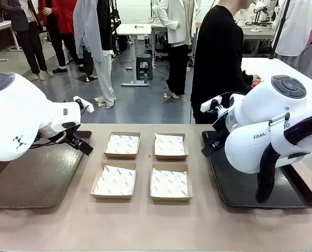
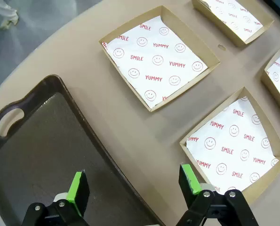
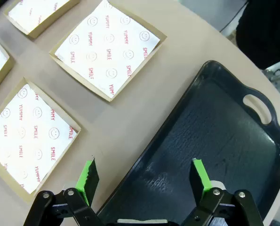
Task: Individually package the donuts and arrange them on the tray.
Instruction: Pick up one Paper togo box.
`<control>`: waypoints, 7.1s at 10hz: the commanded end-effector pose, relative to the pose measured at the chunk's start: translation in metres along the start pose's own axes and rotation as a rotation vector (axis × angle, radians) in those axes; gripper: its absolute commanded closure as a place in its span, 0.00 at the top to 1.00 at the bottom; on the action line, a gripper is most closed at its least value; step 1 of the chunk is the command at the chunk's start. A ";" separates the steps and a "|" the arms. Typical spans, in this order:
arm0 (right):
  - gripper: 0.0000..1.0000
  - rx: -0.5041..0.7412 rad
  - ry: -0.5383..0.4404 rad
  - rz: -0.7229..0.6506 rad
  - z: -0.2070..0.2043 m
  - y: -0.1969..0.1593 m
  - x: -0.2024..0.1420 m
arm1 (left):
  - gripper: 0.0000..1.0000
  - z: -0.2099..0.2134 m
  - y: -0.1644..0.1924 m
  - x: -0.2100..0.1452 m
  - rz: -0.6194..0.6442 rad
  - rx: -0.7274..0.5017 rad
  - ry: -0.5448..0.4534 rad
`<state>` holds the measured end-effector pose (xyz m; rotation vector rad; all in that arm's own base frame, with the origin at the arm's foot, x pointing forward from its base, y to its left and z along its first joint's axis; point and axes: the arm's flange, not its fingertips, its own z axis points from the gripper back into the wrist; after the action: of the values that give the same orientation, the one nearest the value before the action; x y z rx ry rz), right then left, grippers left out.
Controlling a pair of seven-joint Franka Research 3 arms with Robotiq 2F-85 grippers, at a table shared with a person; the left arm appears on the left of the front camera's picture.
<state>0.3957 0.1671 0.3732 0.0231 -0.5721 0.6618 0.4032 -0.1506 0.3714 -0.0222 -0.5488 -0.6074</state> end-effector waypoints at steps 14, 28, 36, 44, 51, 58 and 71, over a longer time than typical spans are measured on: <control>1.00 -0.005 0.072 0.061 0.053 0.015 -0.044 | 1.00 0.058 -0.005 -0.042 -0.057 -0.074 0.018; 1.00 0.862 -0.072 -0.593 0.183 -0.110 -0.082 | 1.00 0.167 0.090 -0.049 0.350 -0.984 -0.013; 1.00 1.048 -0.090 -0.902 0.134 -0.198 -0.198 | 1.00 0.114 0.202 -0.144 0.752 -1.176 -0.019; 1.00 1.040 -0.067 -0.939 0.127 -0.194 -0.212 | 1.00 0.110 0.208 -0.161 0.802 -1.151 0.011; 1.00 1.040 -0.067 -0.939 0.127 -0.194 -0.212 | 1.00 0.110 0.208 -0.161 0.802 -1.151 0.011; 1.00 1.040 -0.067 -0.939 0.127 -0.194 -0.212 | 1.00 0.110 0.208 -0.161 0.802 -1.151 0.011; 1.00 1.040 -0.067 -0.939 0.127 -0.194 -0.212 | 1.00 0.110 0.208 -0.161 0.802 -1.151 0.011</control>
<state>0.3093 -0.1337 0.4021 1.2026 -0.1724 -0.0242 0.3548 0.1256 0.4130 -1.2504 -0.0774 -0.0598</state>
